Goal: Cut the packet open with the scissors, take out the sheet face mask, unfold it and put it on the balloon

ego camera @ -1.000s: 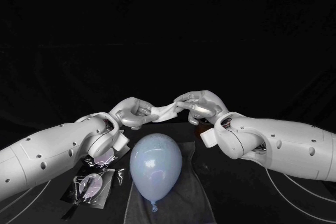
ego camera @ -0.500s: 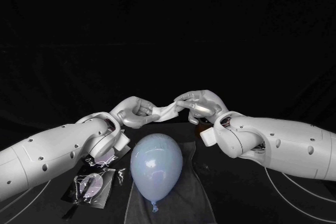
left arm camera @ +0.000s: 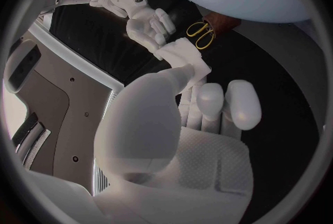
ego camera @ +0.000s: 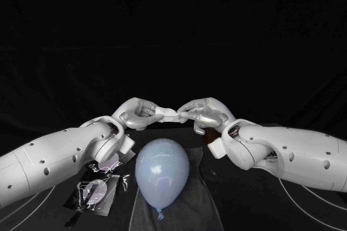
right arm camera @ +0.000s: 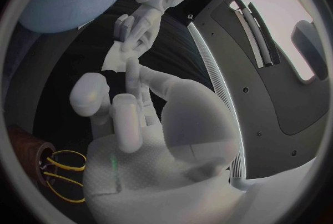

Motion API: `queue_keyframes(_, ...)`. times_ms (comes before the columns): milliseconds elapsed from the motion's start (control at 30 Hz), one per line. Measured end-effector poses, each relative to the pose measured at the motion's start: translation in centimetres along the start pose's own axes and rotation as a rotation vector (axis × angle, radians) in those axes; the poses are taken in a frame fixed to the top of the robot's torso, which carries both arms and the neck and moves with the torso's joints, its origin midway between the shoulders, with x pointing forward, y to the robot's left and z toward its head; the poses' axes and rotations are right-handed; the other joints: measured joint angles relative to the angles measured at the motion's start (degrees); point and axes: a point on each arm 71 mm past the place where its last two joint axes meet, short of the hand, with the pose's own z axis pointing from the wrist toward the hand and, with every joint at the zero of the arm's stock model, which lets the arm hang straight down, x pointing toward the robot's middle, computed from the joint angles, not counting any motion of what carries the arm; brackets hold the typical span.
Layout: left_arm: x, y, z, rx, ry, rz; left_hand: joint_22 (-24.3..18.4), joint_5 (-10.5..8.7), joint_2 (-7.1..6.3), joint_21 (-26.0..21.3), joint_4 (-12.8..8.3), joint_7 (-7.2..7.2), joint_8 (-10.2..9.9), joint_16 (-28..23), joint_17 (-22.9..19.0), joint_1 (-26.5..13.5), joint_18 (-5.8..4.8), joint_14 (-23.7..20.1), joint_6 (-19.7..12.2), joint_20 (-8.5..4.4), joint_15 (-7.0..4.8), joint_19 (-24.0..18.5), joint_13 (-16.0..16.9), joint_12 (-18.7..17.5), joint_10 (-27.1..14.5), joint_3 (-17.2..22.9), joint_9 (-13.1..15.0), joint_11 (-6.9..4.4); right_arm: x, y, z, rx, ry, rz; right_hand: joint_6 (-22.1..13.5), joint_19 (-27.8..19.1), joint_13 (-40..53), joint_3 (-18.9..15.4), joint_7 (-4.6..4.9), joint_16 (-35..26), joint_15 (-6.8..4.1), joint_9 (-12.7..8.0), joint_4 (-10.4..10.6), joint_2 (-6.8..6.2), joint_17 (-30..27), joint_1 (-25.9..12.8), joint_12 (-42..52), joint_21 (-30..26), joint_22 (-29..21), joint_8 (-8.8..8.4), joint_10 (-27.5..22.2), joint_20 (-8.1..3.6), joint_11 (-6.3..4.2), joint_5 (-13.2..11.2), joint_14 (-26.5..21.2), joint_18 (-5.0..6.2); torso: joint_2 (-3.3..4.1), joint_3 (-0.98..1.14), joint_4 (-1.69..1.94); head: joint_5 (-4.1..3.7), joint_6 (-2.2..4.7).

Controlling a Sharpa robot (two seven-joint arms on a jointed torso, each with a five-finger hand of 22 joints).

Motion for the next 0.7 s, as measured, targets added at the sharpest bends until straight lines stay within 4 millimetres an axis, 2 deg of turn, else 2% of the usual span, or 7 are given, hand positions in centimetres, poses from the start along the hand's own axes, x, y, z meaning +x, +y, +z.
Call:
queue_keyframes(67, -0.2, 0.1, 0.1, -0.004, -0.019, -0.005, -0.06, 0.00, 0.00, 0.00, 0.00, 0.00, -0.01, 0.00, -0.10, 0.00, 0.00, 0.00, 0.00, 0.00, 0.00, 0.00, 0.00, 0.00, 0.00, 0.00, 0.00, 0.00, 0.4, 0.1, -0.1, -0.006, 0.019, -0.003, -0.02, 0.00, 0.01, 0.05, 0.01, 0.00, 0.00, 0.00, -0.04, 0.00, 0.00, 0.00, 0.00, 0.00, 0.00, 0.01, 0.00, 0.00, 0.00, -0.08, 0.00, 0.00, -0.01, 0.01, 0.01, 0.13, 0.10)
queue_keyframes(200, -0.4, 0.3, 0.5, -0.011, -0.053, -0.010, -0.07, 0.00, -0.01, 0.00, -0.02, 0.00, -0.06, 0.00, -0.11, 0.00, 0.00, 0.00, 0.00, 0.00, 0.00, 0.00, 0.05, 0.00, 0.00, 0.02, 0.01, 0.00, 0.5, -0.1, -0.1, -0.008, 0.039, -0.008, -0.17, 0.00, 0.08, 0.05, 0.00, -0.02, 0.00, 0.00, -0.05, 0.00, -0.22, 0.00, 0.00, -0.01, -0.16, 0.33, -0.01, 0.00, 0.00, -0.11, 0.00, -0.01, -0.03, -0.02, 0.01, 0.49, 1.18)
queue_keyframes(300, -0.2, 0.4, 1.0, -0.011, -0.069, -0.009, -0.07, -0.11, -0.01, 0.00, -0.17, 0.00, -0.06, 0.00, -0.11, -0.01, 0.00, 0.00, -0.01, 0.00, 0.01, 0.00, 0.07, 0.00, 0.00, 0.17, 0.01, 0.00, 0.5, -0.3, 0.0, -0.004, 0.050, -0.005, -0.19, 0.00, 0.08, 0.05, 0.01, -0.02, 0.00, 0.00, -0.05, -0.01, -0.29, 0.00, 0.00, -0.04, -0.18, 0.34, -0.01, 0.00, 0.01, -0.11, 0.00, 0.00, -0.05, -0.05, 0.02, 0.59, 1.72)
queue_keyframes(500, 0.0, 0.6, 1.8, -0.008, -0.105, 0.006, -0.08, -0.03, -0.02, 0.00, -0.17, -0.01, -0.16, 0.00, -0.12, -0.02, 0.00, -0.01, -0.01, 0.00, 0.01, 0.00, 0.06, 0.00, 0.00, 0.17, 0.01, 0.00, 1.6, -0.7, 0.2, 0.005, 0.089, 0.016, -0.46, 0.00, 0.08, 0.05, 0.08, -0.12, 0.00, -0.01, -0.05, -0.01, -0.36, 0.00, 0.00, -0.04, -0.10, 0.33, -0.11, 0.00, 0.11, -0.11, 0.00, -0.01, -0.07, -0.13, 0.01, 0.92, 2.22)
queue_keyframes(700, -0.2, 0.9, 2.4, -0.011, -0.151, 0.023, -0.08, 0.08, -0.09, 0.00, -0.17, -0.08, 0.05, 0.00, -0.04, -0.09, 0.00, -0.01, -0.08, 0.00, 0.02, 0.01, 0.07, 0.00, 0.00, 0.17, 0.02, 0.00, 2.8, -0.9, 1.1, 0.008, 0.112, 0.027, -0.36, 0.00, 0.17, 0.04, -0.04, -0.13, 0.00, 0.00, -0.05, -0.01, -0.28, -0.01, 0.22, -0.04, -0.02, 0.67, -0.11, 0.00, 0.11, -0.21, 0.00, -0.01, -0.10, -0.09, 0.01, 1.14, 2.59)
